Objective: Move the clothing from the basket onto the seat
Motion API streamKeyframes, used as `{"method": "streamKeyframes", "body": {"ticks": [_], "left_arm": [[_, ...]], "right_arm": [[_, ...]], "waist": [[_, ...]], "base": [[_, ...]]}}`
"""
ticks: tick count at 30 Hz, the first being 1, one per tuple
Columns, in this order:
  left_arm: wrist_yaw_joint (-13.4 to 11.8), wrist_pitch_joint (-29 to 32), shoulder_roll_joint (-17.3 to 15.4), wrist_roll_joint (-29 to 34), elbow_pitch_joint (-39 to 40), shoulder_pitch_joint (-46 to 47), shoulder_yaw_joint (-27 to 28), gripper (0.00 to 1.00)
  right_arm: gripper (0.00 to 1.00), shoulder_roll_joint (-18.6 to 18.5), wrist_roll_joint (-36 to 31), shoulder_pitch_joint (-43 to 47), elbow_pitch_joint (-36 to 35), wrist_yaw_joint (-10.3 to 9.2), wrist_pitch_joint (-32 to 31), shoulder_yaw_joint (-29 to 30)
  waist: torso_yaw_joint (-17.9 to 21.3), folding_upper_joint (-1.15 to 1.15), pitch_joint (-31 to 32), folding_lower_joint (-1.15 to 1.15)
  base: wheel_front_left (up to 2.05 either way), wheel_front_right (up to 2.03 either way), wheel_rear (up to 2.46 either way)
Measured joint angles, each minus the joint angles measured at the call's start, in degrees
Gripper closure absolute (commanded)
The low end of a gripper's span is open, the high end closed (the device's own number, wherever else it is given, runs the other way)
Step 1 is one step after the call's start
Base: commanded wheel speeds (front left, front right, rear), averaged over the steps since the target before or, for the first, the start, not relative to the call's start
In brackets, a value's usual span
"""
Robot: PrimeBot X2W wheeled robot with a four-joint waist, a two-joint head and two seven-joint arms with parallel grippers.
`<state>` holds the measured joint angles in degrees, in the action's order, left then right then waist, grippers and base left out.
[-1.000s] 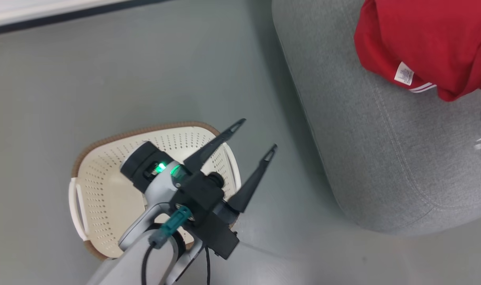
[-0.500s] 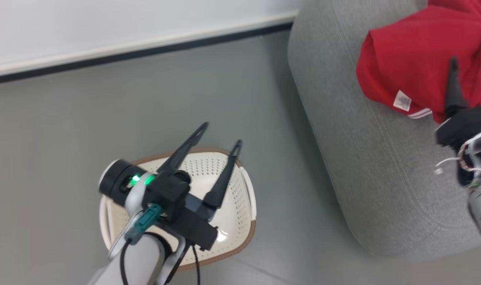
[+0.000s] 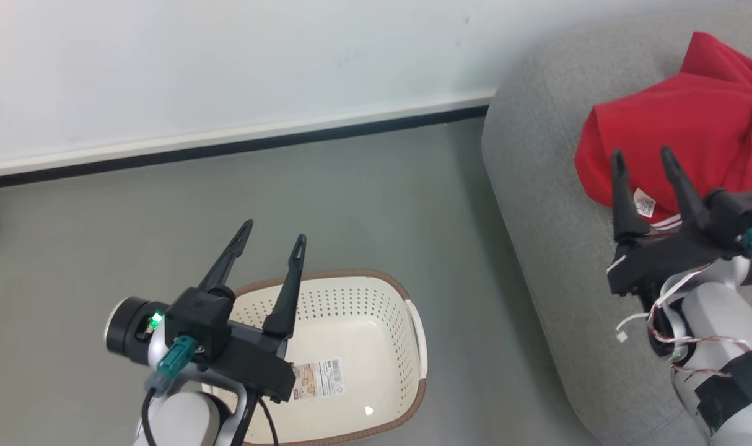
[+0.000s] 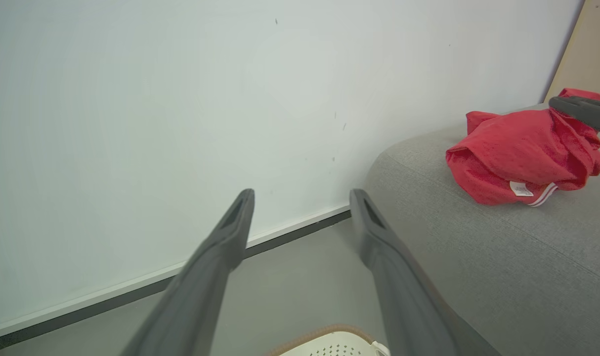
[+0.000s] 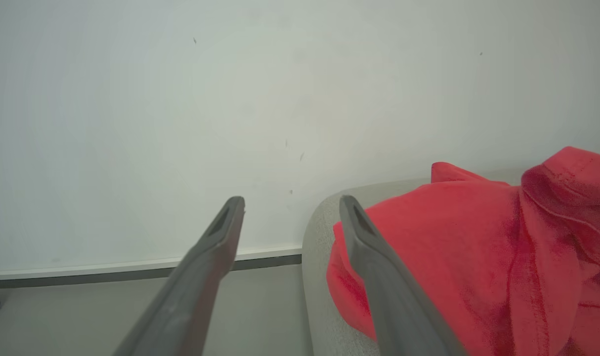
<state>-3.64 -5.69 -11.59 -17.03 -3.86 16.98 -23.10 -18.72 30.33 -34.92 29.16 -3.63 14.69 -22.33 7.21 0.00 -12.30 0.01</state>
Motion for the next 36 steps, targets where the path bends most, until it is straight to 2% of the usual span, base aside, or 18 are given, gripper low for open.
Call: {"method": "streamKeyframes", "body": {"ticks": [10,16,36], "left_arm": [[-1.5,-1.0,-0.4,-1.1,-1.7,-3.8,3.4,0.0],[-2.4,-1.1,-0.5,-1.8,-1.9,-6.5,6.1,0.0],[-3.3,-1.5,0.8,-3.1,-1.6,-11.6,10.6,0.0]], "right_arm": [[0.0,1.7,-1.2,6.5,-5.1,-1.42,0.0,-1.1],[0.0,1.9,-1.2,9.5,-7.1,-1.58,0.0,-1.2],[0.0,1.9,-2.8,14.2,-9.8,-2.92,-1.8,-2.4]], "waist": [[-2.3,0.0,4.2,0.0],[-3.2,0.0,5.9,0.0],[-4.0,0.01,7.4,-0.01]], "base": [[0.0,0.0,0.0],[0.0,0.0,0.0],[0.0,0.0,0.0]]}}
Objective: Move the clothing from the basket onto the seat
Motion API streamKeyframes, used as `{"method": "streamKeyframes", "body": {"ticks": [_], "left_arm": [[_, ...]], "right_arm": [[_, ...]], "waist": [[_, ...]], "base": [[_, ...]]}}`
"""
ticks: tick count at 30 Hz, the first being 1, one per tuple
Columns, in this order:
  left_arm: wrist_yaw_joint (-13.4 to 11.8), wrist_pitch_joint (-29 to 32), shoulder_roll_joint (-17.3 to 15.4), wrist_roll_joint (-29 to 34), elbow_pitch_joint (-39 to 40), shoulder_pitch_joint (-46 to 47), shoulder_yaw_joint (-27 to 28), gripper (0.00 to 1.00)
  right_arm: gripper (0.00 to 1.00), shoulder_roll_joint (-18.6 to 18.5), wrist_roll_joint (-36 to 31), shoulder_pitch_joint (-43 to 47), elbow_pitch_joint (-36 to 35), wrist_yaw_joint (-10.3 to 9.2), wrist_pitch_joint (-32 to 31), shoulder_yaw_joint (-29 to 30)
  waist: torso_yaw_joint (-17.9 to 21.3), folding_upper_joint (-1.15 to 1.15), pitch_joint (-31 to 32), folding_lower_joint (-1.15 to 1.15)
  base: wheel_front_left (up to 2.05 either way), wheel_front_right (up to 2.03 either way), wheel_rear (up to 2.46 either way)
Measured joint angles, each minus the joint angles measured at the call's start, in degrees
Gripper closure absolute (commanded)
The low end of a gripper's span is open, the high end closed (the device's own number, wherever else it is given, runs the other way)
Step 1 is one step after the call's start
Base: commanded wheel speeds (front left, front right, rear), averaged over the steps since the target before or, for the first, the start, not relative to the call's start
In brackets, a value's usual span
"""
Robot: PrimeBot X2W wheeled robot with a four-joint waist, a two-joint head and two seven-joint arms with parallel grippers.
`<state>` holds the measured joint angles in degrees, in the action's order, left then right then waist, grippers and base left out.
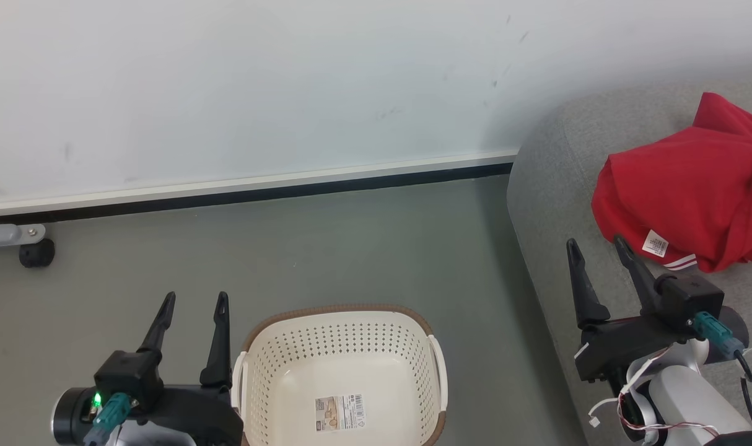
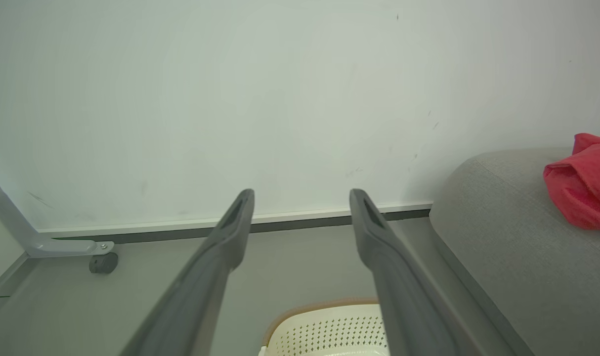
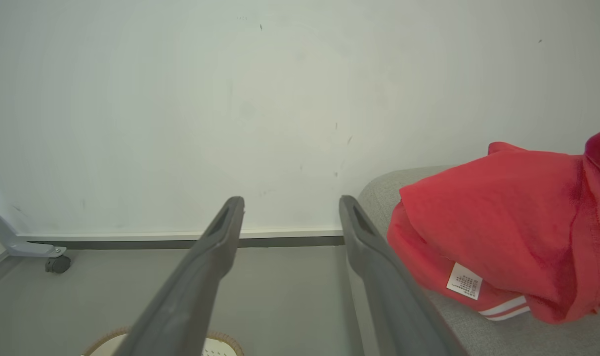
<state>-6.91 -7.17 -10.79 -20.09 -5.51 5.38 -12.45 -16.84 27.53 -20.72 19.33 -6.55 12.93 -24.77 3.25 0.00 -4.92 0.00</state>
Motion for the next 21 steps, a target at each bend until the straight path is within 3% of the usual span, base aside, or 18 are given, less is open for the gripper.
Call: {"method": "streamKeyframes", "body": {"ticks": [21], "left_arm": [[-0.2,0.0,0.9,0.8,0.7,0.0,1.1,0.0]], "right_arm": [[0.0,-0.2,-1.3,1.1,-2.2,-0.35,-2.3,0.9]], "waist": [[-0.1,0.0,0.2,0.0]], "base": [[0.0,0.0,0.0]]}}
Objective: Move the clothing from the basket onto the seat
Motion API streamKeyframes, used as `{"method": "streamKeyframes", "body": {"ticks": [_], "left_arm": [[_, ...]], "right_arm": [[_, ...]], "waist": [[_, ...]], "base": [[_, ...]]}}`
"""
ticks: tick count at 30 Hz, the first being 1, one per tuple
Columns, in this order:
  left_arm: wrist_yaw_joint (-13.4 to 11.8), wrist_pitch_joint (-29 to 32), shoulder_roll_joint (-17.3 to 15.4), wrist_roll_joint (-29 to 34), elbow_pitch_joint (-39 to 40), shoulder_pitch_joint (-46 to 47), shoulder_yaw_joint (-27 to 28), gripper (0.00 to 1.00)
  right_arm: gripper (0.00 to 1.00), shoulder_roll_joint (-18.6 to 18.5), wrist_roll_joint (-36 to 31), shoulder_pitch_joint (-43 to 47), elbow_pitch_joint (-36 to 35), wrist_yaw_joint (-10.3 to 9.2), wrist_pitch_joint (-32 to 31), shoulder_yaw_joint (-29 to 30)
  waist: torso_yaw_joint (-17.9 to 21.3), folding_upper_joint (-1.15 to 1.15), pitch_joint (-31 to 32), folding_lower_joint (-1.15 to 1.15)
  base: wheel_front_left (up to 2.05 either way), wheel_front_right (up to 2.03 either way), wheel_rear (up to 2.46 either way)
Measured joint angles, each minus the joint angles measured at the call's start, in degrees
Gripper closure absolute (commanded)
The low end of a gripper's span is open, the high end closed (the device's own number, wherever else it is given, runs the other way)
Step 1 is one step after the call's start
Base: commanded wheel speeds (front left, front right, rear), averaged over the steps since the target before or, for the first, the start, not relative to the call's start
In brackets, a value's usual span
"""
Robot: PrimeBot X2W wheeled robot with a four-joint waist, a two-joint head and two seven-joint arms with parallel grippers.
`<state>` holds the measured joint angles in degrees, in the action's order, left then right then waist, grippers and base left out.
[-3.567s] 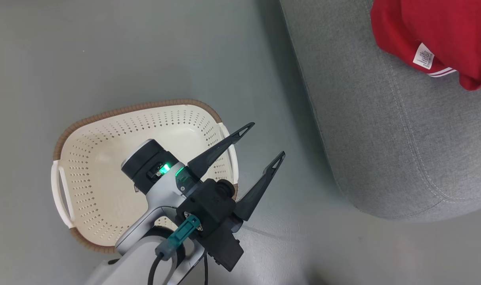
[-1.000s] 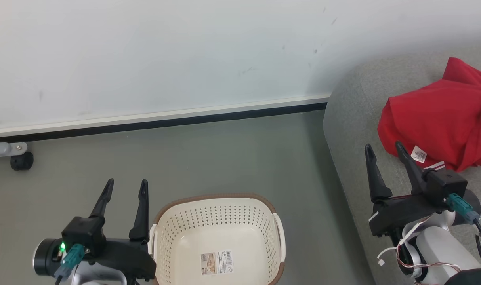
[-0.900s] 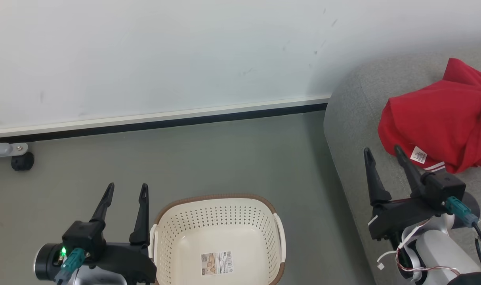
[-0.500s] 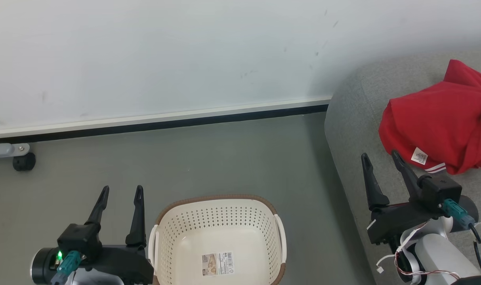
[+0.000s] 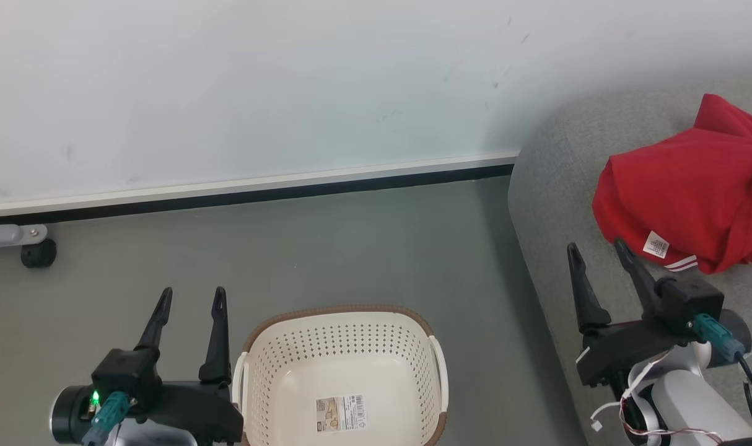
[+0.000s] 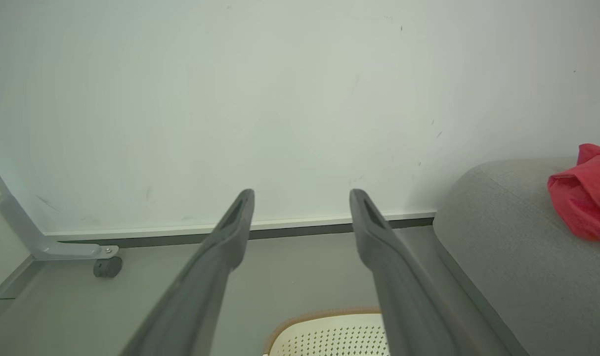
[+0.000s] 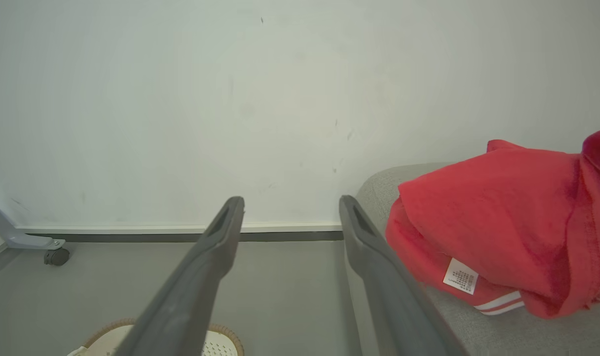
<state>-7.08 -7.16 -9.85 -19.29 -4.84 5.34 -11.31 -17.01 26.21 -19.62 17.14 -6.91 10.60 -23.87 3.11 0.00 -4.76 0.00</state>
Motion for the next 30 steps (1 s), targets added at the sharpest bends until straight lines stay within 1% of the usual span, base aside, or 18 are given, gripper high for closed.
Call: {"method": "streamKeyframes", "body": {"ticks": [7,8,12,16,19,20,30], "left_arm": [[0.0,0.0,0.2,0.9,0.0,0.0,0.2,0.0],[0.0,0.0,0.2,0.9,0.0,0.0,0.2,1.0],[0.0,0.1,0.8,1.0,-2.0,-1.1,-0.2,1.0],[0.5,0.5,0.9,0.1,-2.3,-1.4,0.3,1.0],[0.6,0.8,1.1,-2.2,-2.6,-1.4,0.8,1.0],[1.1,1.0,1.1,-2.7,-2.8,-1.4,1.1,1.0],[2.6,2.6,1.9,-11.1,-3.8,-1.4,2.9,1.0]], "right_arm": [[0.0,0.0,0.0,0.5,-0.4,-0.15,-0.5,0.2],[1.0,0.0,0.0,0.5,-0.4,-0.15,-0.5,0.3],[1.0,1.1,0.0,2.3,1.3,-0.14,-0.7,-0.2],[1.0,1.7,1.1,3.1,1.5,0.37,-1.0,1.1],[1.0,1.9,3.2,3.1,1.6,0.64,-1.6,2.4],[1.0,2.0,3.8,3.1,1.6,0.77,-1.9,2.7],[1.0,3.4,11.0,3.9,1.6,2.29,-3.9,5.7]], "waist": [[0.0,0.0,0.0,-0.01],[0.0,0.0,0.0,0.0],[0.0,0.0,0.0,-0.01],[0.0,0.0,0.1,-0.01],[-0.1,0.0,0.3,-0.01],[-0.2,0.0,0.4,-0.01],[-0.6,0.0,0.9,0.0]], "base": [[0.0,0.0,0.0],[0.0,0.0,0.0],[0.0,0.0,0.0],[0.0,0.0,0.0],[0.0,0.0,0.0],[0.0,0.0,0.0],[0.0,0.0,0.0]]}}
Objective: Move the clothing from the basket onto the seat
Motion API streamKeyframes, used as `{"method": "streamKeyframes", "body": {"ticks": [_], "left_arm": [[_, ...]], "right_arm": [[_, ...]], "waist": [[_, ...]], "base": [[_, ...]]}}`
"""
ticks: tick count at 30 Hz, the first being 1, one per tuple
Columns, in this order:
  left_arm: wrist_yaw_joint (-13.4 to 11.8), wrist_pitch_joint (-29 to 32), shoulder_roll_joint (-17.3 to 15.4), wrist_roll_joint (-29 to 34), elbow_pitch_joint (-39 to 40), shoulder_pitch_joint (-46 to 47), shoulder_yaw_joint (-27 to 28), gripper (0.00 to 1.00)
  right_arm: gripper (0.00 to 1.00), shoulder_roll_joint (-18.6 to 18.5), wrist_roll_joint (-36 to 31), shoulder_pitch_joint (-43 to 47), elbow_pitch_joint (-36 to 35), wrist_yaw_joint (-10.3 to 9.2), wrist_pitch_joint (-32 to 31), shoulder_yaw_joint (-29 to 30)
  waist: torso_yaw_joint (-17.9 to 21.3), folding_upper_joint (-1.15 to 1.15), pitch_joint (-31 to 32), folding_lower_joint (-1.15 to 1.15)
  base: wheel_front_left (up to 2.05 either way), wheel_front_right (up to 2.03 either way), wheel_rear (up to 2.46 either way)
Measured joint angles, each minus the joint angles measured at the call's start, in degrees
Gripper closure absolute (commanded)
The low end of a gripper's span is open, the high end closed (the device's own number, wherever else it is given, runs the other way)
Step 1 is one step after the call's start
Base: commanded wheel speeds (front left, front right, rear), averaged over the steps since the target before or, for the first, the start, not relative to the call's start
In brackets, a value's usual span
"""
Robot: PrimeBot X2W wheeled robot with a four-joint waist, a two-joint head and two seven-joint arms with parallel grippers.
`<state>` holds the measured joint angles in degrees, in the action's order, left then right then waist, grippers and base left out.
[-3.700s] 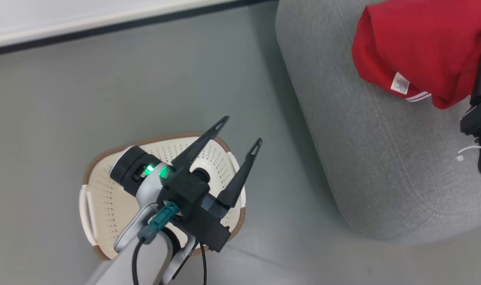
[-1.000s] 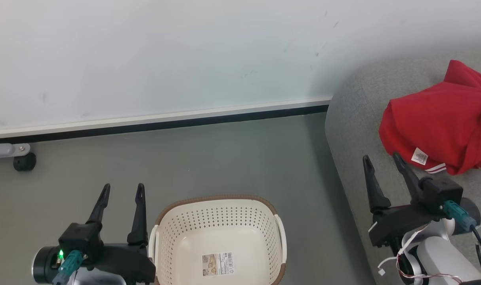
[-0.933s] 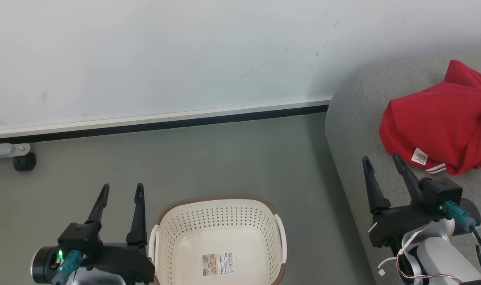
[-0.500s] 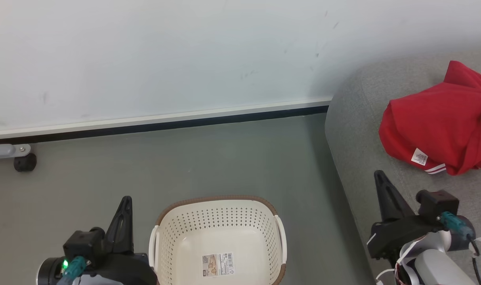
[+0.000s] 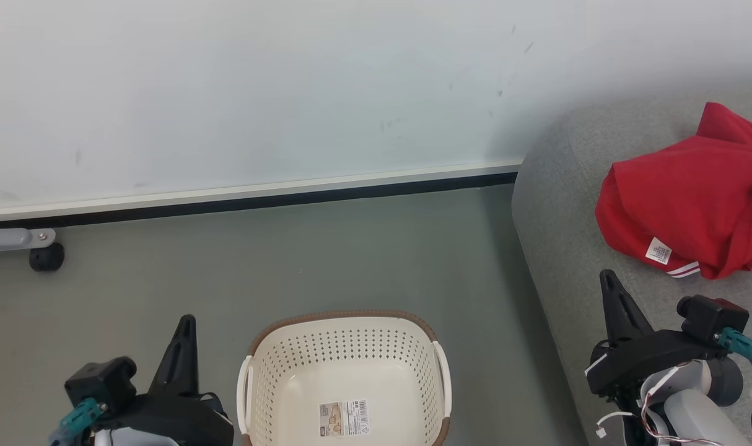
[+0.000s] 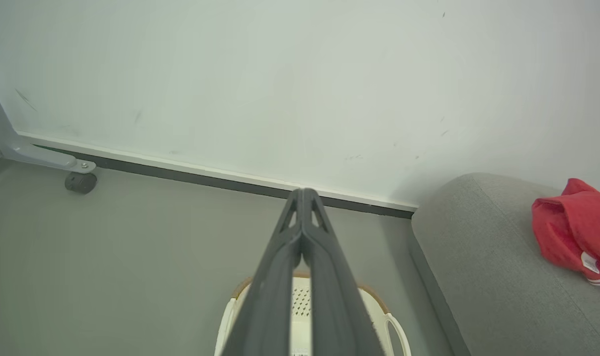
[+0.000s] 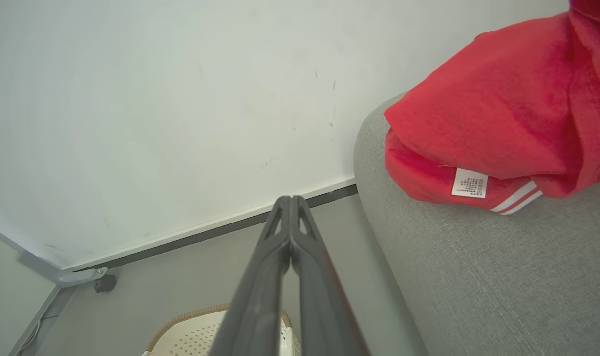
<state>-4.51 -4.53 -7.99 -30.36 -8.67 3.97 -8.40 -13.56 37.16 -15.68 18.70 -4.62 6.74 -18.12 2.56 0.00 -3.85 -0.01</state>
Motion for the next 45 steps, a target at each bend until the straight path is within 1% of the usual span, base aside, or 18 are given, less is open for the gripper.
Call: {"method": "streamKeyframes", "body": {"ticks": [14,15,17,28,29,41,45], "left_arm": [[1.6,2.1,0.9,-10.8,-1.5,0.0,2.4,1.0],[2.0,2.3,1.0,-12.0,-1.6,0.0,2.6,1.0],[2.1,2.5,1.1,-13.3,-1.8,0.0,2.9,1.0],[3.9,4.0,2.0,-21.5,-2.9,0.1,4.7,1.0],[4.1,4.4,2.1,-23.4,-3.1,0.2,5.2,1.0],[5.9,6.0,2.9,-32.0,-4.2,0.2,7.3,1.0],[6.6,6.5,3.1,-35.0,-4.7,0.3,7.9,1.0]], "right_arm": [[1.0,1.9,9.8,1.4,-0.1,1.87,-2.6,4.6],[1.0,2.0,10.4,1.5,-0.1,2.13,-2.7,4.9],[1.0,2.3,11.6,1.8,-0.1,2.2,-3.2,5.6],[1.0,3.7,19.1,3.1,-0.3,3.97,-4.9,9.1],[1.0,4.1,20.6,3.6,-0.3,4.14,-5.2,9.8],[1.0,5.7,28.7,4.8,-0.6,5.79,-7.2,13.6],[1.0,6.2,31.5,5.0,-0.7,6.6,-7.8,14.9]], "waist": [[-0.5,0.0,0.7,0.0],[-0.5,0.0,0.7,0.0],[-0.6,0.0,0.8,0.0],[-0.9,0.0,1.3,0.0],[-1.0,0.0,1.4,0.0],[-1.4,0.0,2.0,0.0],[-1.5,0.0,2.2,0.0]], "base": [[0.0,0.0,0.0],[0.0,0.0,0.0],[0.0,0.0,0.0],[0.0,0.0,0.0],[0.0,0.0,0.0],[0.0,0.0,0.0],[0.0,0.0,0.0]]}}
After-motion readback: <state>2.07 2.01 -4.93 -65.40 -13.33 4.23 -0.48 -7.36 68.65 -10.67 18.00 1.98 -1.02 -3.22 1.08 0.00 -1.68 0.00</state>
